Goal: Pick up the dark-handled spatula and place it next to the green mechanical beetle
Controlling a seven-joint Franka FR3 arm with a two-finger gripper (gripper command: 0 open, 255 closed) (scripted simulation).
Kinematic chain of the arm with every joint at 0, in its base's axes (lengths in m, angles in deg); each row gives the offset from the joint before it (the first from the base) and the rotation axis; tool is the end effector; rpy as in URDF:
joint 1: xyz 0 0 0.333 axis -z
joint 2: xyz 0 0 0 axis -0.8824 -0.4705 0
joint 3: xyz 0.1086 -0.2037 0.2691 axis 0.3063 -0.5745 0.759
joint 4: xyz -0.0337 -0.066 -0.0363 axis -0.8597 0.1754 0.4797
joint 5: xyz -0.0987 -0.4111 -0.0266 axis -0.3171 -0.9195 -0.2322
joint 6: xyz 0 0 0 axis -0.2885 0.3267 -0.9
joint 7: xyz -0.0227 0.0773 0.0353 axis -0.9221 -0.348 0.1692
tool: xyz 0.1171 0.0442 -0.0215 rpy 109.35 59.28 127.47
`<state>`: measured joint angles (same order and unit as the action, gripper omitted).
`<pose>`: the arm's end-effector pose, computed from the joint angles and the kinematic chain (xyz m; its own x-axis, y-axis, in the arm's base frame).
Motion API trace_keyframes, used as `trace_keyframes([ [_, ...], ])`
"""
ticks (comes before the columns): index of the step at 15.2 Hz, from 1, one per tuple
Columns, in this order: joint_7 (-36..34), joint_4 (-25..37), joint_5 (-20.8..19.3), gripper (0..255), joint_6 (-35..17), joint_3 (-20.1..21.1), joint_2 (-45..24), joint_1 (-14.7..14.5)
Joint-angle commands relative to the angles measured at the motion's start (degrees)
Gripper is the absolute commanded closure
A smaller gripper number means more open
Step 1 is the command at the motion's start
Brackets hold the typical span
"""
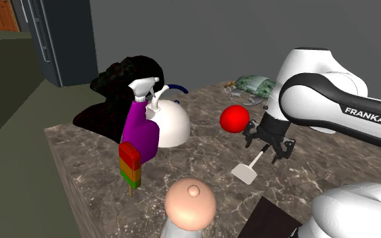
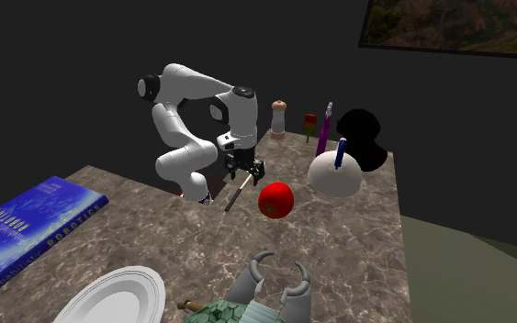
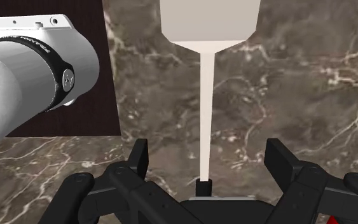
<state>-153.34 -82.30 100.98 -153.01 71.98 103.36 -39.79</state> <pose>0.2577 0.0457 0.4663 0.1548 -0.9857 0.0663 -0.9879 -0.1551 -0.0004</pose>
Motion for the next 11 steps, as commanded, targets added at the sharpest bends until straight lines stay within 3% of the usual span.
trace_keyframes([
  [1,0.00,-0.01,0.01,0,-0.02,0.01,0.00,0.00],
  [2,0.00,-0.01,0.00,0,-0.01,0.00,0.00,0.00],
  [3,0.00,-0.01,0.00,255,-0.01,0.00,0.00,0.00],
  [11,0.00,-0.01,0.00,255,-0.01,0.00,0.00,0.00],
])
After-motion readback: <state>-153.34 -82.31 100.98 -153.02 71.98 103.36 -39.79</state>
